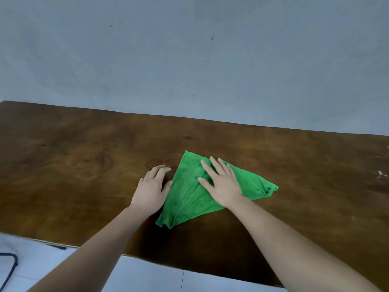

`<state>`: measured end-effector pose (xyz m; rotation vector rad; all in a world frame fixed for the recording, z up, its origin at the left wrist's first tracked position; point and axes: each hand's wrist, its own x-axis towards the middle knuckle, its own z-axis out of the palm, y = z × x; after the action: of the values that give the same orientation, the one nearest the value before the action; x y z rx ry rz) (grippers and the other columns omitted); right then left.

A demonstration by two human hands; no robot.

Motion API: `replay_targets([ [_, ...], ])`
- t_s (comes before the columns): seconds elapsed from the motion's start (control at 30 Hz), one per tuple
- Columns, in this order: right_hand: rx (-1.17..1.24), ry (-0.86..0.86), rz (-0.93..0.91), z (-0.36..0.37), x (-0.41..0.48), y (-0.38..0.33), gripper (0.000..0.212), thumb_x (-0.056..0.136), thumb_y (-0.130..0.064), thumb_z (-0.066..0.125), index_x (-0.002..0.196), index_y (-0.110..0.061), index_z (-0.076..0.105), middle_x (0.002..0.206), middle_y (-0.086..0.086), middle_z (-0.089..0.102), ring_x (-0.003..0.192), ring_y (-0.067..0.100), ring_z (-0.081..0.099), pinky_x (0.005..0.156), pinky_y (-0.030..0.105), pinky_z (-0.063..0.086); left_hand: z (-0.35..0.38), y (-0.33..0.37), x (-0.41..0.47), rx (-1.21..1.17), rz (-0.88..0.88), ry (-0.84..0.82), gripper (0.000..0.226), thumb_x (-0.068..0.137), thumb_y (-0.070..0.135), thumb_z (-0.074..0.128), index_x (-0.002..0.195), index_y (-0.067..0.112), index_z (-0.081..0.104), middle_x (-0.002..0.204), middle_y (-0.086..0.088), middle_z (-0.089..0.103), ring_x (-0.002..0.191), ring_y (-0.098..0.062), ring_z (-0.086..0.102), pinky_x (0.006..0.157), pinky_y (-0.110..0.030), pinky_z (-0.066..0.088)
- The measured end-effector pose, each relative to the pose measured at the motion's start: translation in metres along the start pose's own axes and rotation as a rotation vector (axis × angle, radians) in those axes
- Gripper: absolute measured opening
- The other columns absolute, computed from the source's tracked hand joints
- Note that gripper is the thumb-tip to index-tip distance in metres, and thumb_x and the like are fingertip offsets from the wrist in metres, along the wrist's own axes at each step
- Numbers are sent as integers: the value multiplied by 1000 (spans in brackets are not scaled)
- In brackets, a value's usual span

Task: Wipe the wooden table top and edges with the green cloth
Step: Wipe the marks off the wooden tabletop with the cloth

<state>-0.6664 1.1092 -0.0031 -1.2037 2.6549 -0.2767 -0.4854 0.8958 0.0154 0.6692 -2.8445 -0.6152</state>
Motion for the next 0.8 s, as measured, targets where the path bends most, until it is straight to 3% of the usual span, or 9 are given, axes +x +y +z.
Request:
replay_targets([
  [0.1, -134, -91, 15, 12, 4, -37, 85, 100, -91, -4, 173, -49, -10, 180, -2, -26, 169, 30, -27, 136, 61, -13, 0, -17, 1, -50, -55, 56, 43, 112, 37, 55, 153, 26, 52, 161, 5, 51, 149, -24, 50, 118, -50, 44],
  [0.2, -158, -141, -119, 29, -19, -88, 90, 98, -92, -3, 175, -46, -11, 182, 2, -29, 166, 31, -33, 133, 62, -17, -1, -31, 3, -93, -106, 78, 41, 113, 40, 50, 152, 27, 52, 159, 6, 52, 148, -23, 50, 117, -50, 43],
  [0.33, -145, -151, -331, 50, -66, -130, 89, 102, -89, 11, 177, -42, 4, 186, 2, -16, 170, 28, -24, 135, 59, -16, 0, -42, 12, -82, -121, 71, 43, 114, 45, 44, 153, 27, 50, 160, 4, 52, 148, -25, 50, 118, -54, 43],
  [0.43, -113, -116, -343, 47, -79, -112, 84, 106, -86, 16, 177, -43, 8, 187, -3, -11, 172, 21, -18, 138, 53, -11, 3, -42, 18, -66, -109, 45, 48, 114, 48, 42, 157, 28, 48, 164, 3, 49, 151, -26, 47, 120, -57, 42],
  [0.57, -91, -71, -159, 28, -83, -41, 83, 104, -89, 13, 176, -49, 2, 185, -10, -15, 171, 16, -20, 139, 51, -7, 16, -27, 21, -43, -54, -4, 52, 113, 50, 44, 161, 28, 46, 169, 2, 44, 158, -27, 39, 124, -59, 36],
  [0.8, -119, 13, 273, -13, -121, 121, 86, 98, -94, 1, 174, -53, -4, 185, -15, -14, 170, 10, -19, 140, 47, -3, 35, 15, 16, 24, 48, -102, 61, 113, 61, 35, 169, 36, 34, 179, 6, 29, 168, -19, 20, 134, -50, 17],
])
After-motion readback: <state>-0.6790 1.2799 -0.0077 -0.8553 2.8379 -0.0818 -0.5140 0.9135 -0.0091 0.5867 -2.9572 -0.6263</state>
